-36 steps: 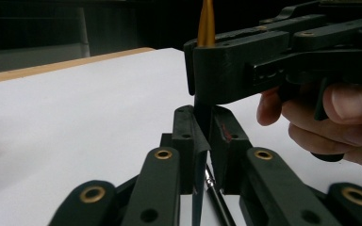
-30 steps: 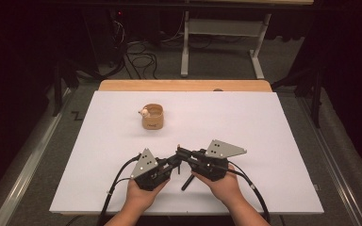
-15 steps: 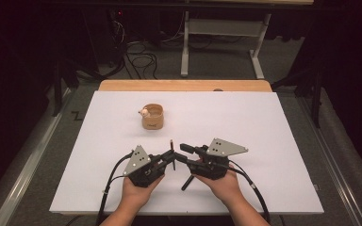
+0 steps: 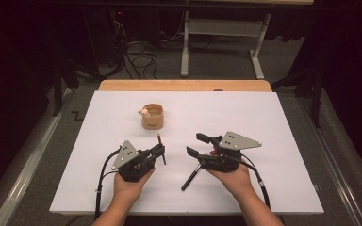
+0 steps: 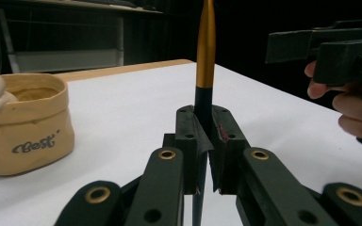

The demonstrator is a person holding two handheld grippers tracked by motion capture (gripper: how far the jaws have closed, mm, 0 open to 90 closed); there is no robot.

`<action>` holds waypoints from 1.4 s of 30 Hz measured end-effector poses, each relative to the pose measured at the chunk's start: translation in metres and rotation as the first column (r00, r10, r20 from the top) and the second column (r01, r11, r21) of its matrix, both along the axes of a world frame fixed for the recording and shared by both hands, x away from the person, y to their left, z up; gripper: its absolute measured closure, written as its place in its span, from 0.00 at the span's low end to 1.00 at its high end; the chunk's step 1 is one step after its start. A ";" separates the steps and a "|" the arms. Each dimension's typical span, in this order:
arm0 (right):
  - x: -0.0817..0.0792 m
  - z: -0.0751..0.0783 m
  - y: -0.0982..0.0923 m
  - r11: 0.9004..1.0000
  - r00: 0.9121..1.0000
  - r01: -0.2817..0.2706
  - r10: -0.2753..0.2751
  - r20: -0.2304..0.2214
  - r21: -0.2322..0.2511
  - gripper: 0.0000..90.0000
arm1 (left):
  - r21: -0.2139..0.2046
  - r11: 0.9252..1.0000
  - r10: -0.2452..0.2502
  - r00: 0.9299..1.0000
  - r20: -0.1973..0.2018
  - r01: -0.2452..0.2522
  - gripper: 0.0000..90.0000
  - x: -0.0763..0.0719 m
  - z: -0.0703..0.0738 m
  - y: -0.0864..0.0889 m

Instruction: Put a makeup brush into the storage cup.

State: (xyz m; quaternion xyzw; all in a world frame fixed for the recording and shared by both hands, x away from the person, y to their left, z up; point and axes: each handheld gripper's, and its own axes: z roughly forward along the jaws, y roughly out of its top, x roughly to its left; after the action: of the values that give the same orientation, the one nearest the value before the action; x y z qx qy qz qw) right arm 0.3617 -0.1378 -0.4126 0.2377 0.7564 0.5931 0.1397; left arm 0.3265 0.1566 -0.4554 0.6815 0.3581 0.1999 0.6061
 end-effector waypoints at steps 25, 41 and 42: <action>-0.009 -0.022 -0.080 0.983 0.983 0.182 -0.182 0.023 -0.013 0.05 | 0.006 0.999 0.037 0.999 0.013 -0.037 0.92 0.000 0.004 0.009; -0.016 -0.033 -0.094 0.973 0.973 0.228 -0.227 0.041 -0.034 0.00 | 0.002 0.998 0.063 0.998 0.022 -0.063 0.92 -0.001 0.008 0.012; -0.016 -0.034 -0.093 0.973 0.973 0.229 -0.228 0.039 -0.036 0.00 | 0.001 0.998 0.063 0.998 0.024 -0.063 0.92 -0.001 0.008 0.014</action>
State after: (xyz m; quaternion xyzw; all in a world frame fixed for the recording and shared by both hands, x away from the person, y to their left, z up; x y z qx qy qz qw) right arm 0.3457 -0.2312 -0.4465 0.3101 0.7331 0.5619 0.2248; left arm 0.3258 0.1702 -0.4470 0.6681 0.3720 0.2275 0.6029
